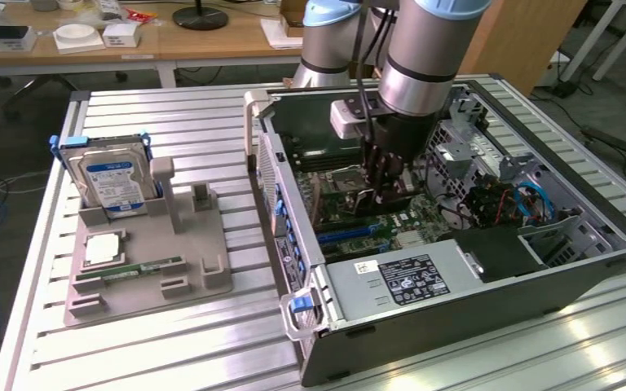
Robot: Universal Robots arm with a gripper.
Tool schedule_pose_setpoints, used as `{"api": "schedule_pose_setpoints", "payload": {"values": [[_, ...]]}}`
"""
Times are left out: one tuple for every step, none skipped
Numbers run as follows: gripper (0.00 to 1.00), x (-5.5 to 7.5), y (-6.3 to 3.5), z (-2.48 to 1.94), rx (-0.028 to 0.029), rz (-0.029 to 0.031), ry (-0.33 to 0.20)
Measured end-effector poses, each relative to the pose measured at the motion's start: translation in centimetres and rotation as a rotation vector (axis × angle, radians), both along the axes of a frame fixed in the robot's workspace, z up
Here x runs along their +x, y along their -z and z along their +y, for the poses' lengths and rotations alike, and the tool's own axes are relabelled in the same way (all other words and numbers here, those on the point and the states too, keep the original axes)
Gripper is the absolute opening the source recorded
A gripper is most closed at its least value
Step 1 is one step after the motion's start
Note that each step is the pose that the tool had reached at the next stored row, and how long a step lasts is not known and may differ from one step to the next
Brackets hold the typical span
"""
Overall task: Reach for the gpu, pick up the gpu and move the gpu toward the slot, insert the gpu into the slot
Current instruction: 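Insert the gpu into the slot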
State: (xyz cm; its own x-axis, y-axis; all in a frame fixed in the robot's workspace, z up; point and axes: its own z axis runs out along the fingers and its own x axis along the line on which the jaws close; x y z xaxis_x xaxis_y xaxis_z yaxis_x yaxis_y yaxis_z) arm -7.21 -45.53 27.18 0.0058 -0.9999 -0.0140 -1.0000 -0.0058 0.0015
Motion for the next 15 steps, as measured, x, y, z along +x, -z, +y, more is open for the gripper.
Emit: {"api": "schedule_pose_setpoints", "payload": {"values": [[0.26,0.0,0.1,0.0,0.0002,-0.0001,0.0],[0.26,0.0,0.17,0.0,0.0001,-0.0001,0.0],[0.26,0.0,0.17,0.0,-0.0001,0.0001,0.0],[0.26,0.0,0.17,0.0,-0.0001,0.0,0.0],[0.26,0.0,0.17,0.0,0.0,0.0,0.0],[0.26,0.0,0.17,0.0,0.0,0.0,0.0],[0.26,0.0,0.16,0.0,0.0001,-0.0001,0.0],[0.26,0.0,0.02,0.0,0.0002,-0.0001,0.0],[0.26,0.0,-0.2,0.0,0.0001,-0.0001,0.0],[0.26,0.0,-0.33,0.0,0.0001,-0.0001,0.0],[0.26,0.0,-0.32,0.0,0.0002,-0.0001,0.0],[0.26,0.0,-0.32,0.0,0.0002,-0.0001,0.0],[0.26,0.0,-0.32,0.0,0.0002,-0.0001,0.0],[0.26,0.0,-0.32,0.0,0.0002,-0.0002,0.0],[0.26,0.0,-0.33,0.0,0.0002,-0.0001,0.0]]}}
